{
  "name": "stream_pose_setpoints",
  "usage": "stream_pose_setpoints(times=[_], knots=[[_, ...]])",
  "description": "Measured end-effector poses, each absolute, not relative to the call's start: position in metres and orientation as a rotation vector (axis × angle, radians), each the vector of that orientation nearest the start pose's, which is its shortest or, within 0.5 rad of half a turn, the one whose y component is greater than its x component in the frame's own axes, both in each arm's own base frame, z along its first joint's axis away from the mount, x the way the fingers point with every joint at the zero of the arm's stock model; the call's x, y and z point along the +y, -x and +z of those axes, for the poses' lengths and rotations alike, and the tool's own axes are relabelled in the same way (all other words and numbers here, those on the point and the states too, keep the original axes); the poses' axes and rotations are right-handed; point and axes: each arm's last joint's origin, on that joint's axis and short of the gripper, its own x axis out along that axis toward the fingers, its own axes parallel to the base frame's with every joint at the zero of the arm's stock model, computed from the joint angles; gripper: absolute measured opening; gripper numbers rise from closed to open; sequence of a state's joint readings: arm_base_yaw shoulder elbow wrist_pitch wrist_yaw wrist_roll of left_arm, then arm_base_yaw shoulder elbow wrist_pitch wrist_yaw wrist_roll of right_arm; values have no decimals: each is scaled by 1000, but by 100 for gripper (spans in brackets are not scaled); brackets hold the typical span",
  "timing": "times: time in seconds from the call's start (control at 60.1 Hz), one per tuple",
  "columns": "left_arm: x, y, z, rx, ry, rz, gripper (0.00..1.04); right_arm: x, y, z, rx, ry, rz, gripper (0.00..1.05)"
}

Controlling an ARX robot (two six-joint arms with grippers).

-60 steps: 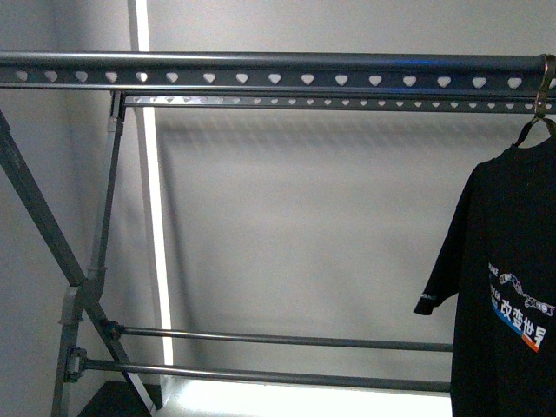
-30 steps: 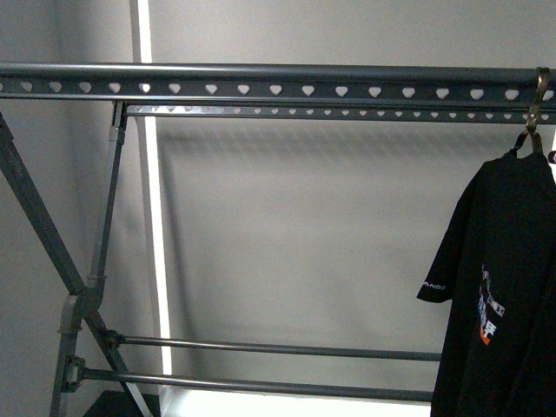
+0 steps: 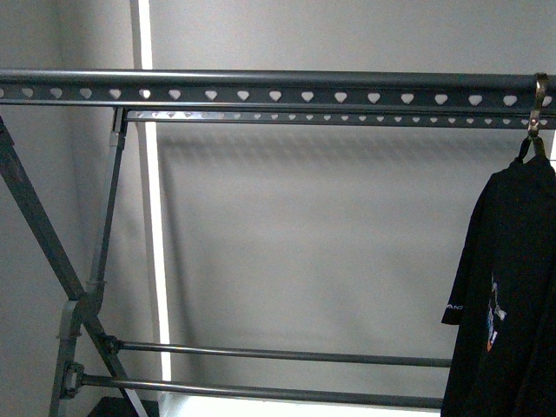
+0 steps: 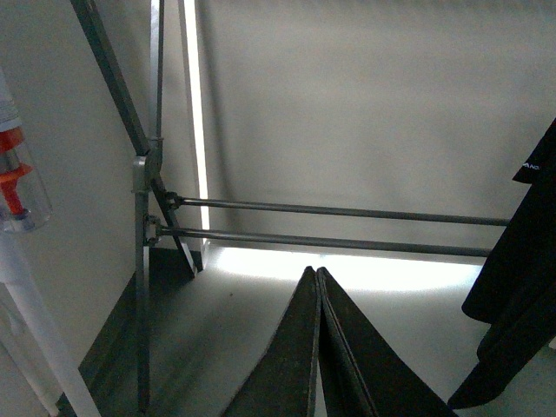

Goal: Hang clothes on hanger

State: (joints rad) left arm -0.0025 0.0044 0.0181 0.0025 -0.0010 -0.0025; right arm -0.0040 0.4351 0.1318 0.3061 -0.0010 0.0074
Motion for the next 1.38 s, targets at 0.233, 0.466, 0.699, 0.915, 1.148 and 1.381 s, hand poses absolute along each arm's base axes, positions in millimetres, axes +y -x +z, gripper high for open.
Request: stream_pose_setpoints(times=[0.233, 0.466, 0.699, 0.915, 1.148, 1.381], knots=[[0, -97, 170, -16, 3, -2, 4, 0, -122, 187, 3, -2, -3, 2], [0, -97, 170, -16, 2, -2, 4, 0, -116, 180, -2, -2, -3, 2], [0, -97, 170, -16, 3, -2, 39, 0, -112, 173, -9, -2, -3, 2], [0, -97, 170, -16, 3, -2, 82, 0, -108, 168, -10, -2, -3, 2], [0, -97, 170, -17, 2, -2, 98, 0, -98, 165, -3, -1, -2, 29], [0, -97, 170, -17, 2, -2, 98, 0, -98, 165, -4, -1, -2, 77]])
